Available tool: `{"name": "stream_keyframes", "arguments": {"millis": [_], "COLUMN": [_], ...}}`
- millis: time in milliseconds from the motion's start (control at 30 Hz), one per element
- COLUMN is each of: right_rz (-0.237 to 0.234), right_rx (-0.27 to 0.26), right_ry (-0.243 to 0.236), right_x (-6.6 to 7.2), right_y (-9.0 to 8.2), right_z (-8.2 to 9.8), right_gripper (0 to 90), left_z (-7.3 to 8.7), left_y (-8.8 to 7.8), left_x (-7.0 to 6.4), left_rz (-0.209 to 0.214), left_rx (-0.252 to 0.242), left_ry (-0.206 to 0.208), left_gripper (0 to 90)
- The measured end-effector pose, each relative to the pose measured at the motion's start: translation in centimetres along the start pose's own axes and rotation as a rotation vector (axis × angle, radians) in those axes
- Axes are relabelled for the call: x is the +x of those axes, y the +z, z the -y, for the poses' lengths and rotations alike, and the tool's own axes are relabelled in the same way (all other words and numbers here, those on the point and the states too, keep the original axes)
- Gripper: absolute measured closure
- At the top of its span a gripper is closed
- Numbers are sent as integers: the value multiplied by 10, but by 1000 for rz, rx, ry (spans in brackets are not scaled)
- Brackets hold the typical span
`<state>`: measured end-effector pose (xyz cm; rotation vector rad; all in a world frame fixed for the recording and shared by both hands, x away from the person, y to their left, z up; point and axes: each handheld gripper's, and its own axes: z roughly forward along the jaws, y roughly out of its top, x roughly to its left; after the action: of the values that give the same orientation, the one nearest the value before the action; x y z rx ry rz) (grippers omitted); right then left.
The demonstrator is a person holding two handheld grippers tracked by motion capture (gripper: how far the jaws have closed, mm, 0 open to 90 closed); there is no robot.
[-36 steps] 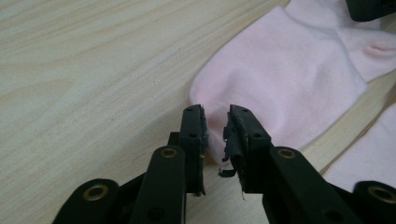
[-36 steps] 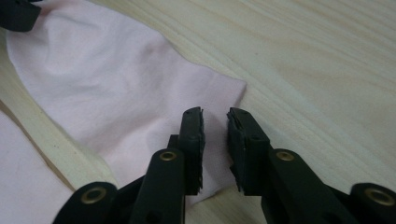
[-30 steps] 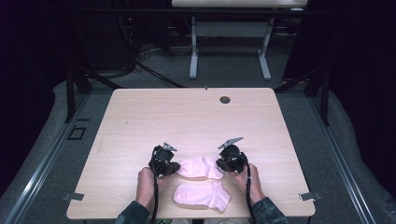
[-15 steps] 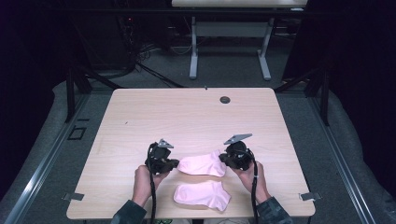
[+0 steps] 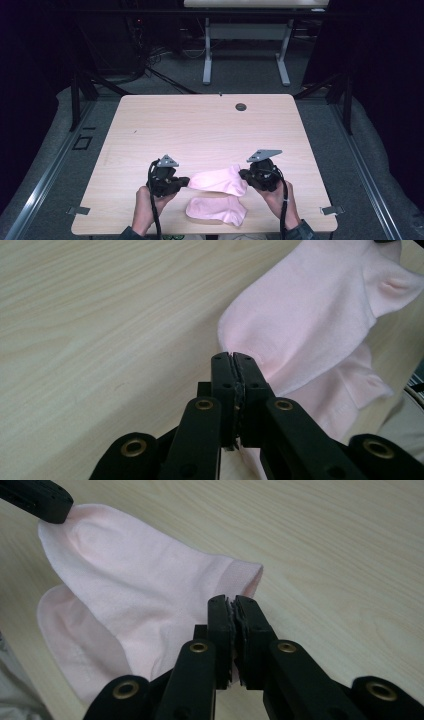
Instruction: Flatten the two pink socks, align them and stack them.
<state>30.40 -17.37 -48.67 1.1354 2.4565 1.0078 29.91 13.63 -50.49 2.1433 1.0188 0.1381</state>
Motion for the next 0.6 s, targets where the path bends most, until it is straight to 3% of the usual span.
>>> {"name": "stream_keyframes", "arguments": {"millis": [333, 600], "right_rz": [-27, -47], "right_rx": [22, 54], "right_ry": [-13, 6], "right_x": [23, 30], "right_y": [-12, 2], "right_z": [25, 50], "right_gripper": [856, 853], "left_z": [38, 53], "left_y": [-6, 8], "left_x": [-20, -26], "left_rz": [43, -20], "left_rx": [27, 71], "left_ry": [-9, 20], "left_gripper": [883, 883]}}
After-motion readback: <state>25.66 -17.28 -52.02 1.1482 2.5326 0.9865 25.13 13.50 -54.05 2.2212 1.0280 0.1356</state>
